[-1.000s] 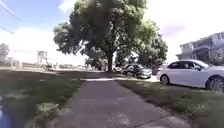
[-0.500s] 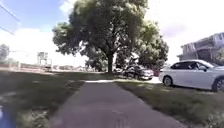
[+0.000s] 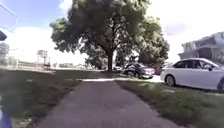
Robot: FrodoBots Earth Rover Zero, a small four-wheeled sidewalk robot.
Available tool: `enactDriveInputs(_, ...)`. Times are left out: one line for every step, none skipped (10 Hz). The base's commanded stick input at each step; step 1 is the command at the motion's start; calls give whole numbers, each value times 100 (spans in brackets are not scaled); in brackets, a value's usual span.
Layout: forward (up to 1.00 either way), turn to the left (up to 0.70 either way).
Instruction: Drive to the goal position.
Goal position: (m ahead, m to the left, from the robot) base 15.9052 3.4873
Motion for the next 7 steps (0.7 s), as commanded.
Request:
enactDriveInputs(70, 35)
enactDriveInputs(70, 35)
enactDriveInputs(70, 34)
enactDriveInputs(70, 27)
enactDriveInputs(70, 19)
enactDriveInputs(70, 12)
enactDriveInputs(70, 5)
